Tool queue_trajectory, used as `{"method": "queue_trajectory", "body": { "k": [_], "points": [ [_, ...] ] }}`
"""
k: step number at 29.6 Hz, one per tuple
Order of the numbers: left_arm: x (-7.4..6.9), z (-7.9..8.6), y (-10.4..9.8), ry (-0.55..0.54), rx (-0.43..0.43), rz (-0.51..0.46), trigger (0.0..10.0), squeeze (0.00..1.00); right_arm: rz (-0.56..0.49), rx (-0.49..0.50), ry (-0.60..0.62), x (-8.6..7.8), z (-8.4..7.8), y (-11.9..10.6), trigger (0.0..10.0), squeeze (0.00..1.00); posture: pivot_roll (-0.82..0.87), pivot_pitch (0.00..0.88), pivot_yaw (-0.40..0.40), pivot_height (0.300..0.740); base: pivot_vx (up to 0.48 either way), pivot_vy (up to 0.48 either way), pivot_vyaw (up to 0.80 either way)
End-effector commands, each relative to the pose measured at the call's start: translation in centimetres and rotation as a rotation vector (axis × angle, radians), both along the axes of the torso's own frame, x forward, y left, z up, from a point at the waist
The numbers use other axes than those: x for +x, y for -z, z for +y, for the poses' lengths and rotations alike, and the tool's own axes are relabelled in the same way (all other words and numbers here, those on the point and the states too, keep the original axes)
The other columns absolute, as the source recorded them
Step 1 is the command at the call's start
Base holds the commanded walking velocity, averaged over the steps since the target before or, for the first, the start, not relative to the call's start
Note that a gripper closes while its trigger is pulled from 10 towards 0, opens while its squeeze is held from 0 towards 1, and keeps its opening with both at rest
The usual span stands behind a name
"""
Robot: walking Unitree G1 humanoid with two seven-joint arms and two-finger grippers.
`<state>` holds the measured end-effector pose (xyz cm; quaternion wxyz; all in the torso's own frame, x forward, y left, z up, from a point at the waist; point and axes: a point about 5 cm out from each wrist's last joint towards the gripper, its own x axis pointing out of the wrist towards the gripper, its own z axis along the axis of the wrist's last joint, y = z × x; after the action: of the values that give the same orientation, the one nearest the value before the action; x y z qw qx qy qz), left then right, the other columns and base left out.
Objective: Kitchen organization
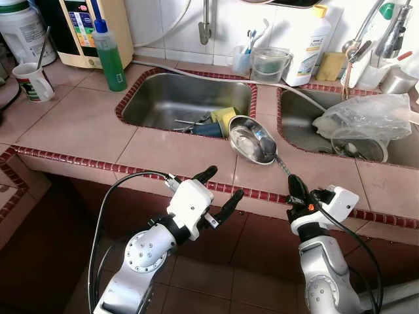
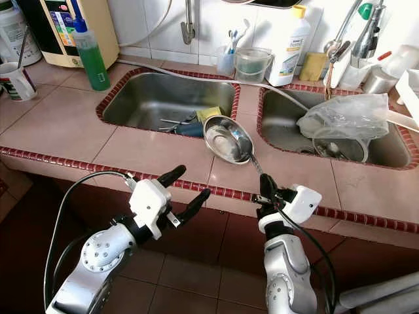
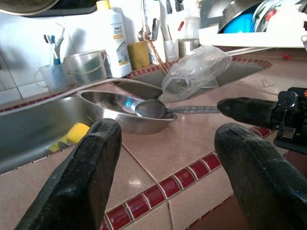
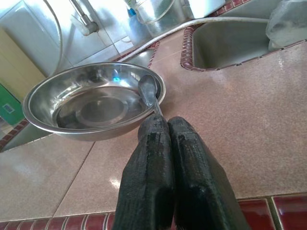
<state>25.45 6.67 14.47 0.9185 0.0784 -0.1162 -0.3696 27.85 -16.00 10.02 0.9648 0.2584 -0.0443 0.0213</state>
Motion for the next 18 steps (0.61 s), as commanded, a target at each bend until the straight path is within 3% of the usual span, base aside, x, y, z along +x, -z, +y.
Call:
{"method": "queue_trajectory", "body": {
  "k": [1,18],
  "points": [
    [0.0,-0.1,0.1,0.007,0.001,0.003,10.0,0.00,0.007,0.038,-0.010,-0.3,1.0,0.0,10.0,0.00,-0.01,0.101,-0.006,0.740,0.000,0.000,0.00],
    [0.2,-0.2,0.1,-0.004,-0.014,0.000,10.0,0.00,-0.137,0.001,-0.061,0.5,1.6,-2.8,10.0,0.00,-0.01,0.080,-0.015,0.740,0.000,0.000,0.00]
  ]
}}
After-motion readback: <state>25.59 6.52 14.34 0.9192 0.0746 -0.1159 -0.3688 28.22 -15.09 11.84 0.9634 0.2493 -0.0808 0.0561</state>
